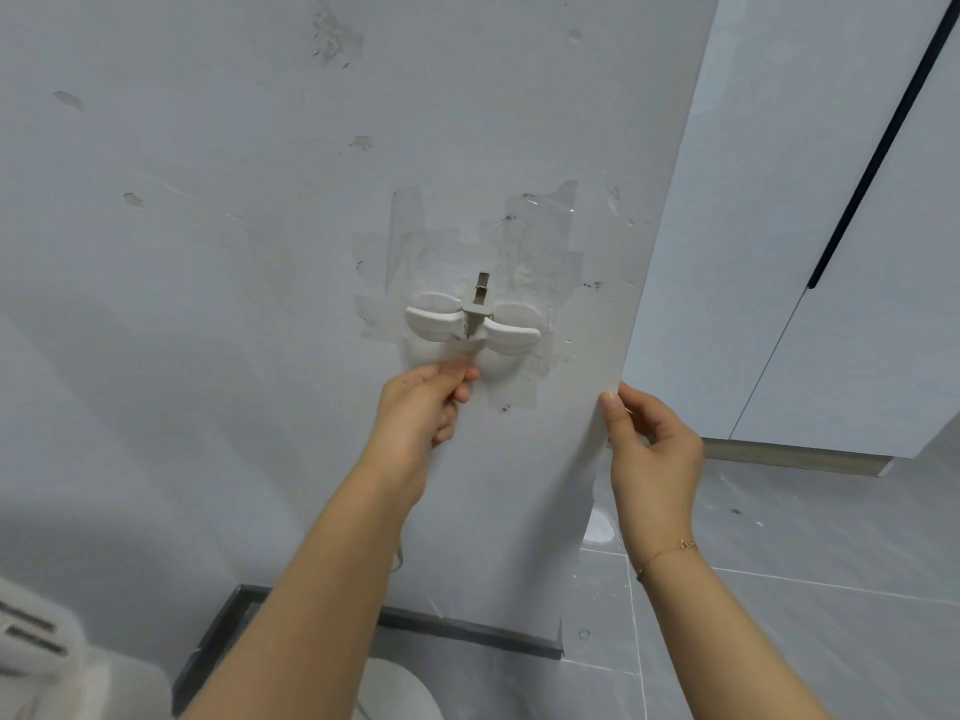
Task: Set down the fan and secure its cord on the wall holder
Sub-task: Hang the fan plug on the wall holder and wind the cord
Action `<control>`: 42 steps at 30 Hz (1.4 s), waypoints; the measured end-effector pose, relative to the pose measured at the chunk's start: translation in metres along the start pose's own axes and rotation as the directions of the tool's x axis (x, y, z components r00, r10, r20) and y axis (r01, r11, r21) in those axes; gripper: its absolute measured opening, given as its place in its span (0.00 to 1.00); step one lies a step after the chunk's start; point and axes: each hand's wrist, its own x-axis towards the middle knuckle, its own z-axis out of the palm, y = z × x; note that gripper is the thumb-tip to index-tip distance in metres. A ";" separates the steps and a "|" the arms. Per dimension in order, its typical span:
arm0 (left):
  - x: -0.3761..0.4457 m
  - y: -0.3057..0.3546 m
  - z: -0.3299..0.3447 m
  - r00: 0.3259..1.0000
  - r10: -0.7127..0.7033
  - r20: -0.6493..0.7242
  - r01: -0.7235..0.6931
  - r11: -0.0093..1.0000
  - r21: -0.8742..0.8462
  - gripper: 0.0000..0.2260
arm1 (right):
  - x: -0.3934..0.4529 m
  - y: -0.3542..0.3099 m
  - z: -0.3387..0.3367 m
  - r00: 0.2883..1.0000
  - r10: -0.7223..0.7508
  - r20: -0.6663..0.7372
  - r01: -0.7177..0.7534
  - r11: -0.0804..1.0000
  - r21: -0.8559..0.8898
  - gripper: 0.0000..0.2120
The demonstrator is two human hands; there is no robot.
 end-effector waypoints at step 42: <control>-0.038 0.101 0.004 0.955 0.287 -0.073 -0.130 0.626 0.769 0.15 | 0.001 0.006 0.002 1.000 -0.024 -0.016 0.025 0.998 0.051 0.10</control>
